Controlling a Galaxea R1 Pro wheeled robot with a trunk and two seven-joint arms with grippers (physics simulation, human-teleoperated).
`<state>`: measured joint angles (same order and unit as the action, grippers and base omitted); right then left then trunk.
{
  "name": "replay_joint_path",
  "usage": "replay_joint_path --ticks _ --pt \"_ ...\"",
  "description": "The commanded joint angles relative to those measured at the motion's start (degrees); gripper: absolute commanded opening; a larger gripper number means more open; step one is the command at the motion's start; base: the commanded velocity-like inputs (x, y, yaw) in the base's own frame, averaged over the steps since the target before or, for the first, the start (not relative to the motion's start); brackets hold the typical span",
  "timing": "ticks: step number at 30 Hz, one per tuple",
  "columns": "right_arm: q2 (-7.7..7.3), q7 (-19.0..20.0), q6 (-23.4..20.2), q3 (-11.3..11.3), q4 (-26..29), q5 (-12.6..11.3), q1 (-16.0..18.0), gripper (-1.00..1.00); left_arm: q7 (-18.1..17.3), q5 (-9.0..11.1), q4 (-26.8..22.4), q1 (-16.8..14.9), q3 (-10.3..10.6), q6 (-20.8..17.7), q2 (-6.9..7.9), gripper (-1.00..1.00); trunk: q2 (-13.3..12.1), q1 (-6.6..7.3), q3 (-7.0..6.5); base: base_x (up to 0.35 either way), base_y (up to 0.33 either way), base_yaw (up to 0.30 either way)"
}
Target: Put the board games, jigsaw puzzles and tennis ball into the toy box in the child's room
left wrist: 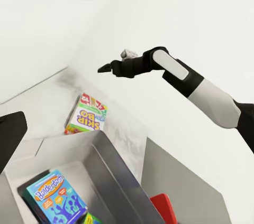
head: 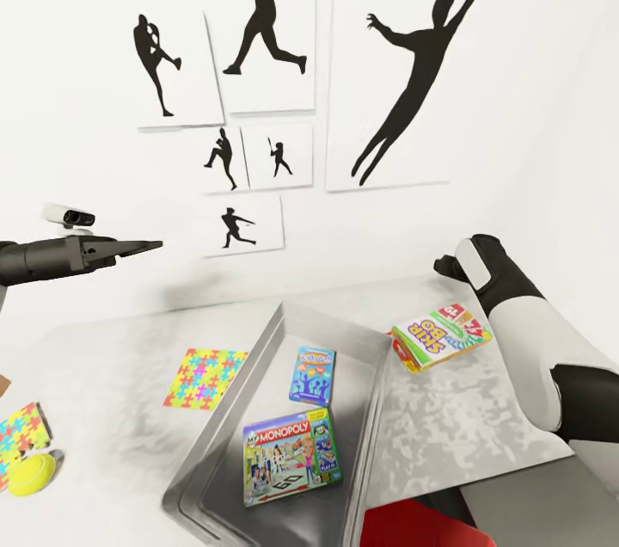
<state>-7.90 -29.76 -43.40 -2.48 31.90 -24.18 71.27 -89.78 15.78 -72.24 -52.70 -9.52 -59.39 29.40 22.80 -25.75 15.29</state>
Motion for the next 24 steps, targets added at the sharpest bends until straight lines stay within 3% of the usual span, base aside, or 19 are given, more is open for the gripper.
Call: replay_joint_path --ticks 1,17,24 --pt "-0.01 -0.5 -0.1 0.0 0.1 -0.6 0.1 1.00 -0.2 0.0 0.0 -0.1 0.0 -0.6 0.00 1.00 0.1 -0.03 0.21 0.000 0.000 0.000" --pt "-0.27 -0.5 0.1 0.2 0.0 -0.6 0.3 1.00 -0.2 0.1 -0.1 -1.0 0.0 -0.6 0.03 1.00 0.1 -0.03 1.72 0.000 0.000 0.000" --pt "-0.28 -0.5 2.7 0.2 -1.6 -0.2 0.2 1.00 -0.2 0.1 -0.1 -2.0 0.0 -0.6 0.04 1.00 0.1 -0.03 2.38 0.000 0.000 0.000"
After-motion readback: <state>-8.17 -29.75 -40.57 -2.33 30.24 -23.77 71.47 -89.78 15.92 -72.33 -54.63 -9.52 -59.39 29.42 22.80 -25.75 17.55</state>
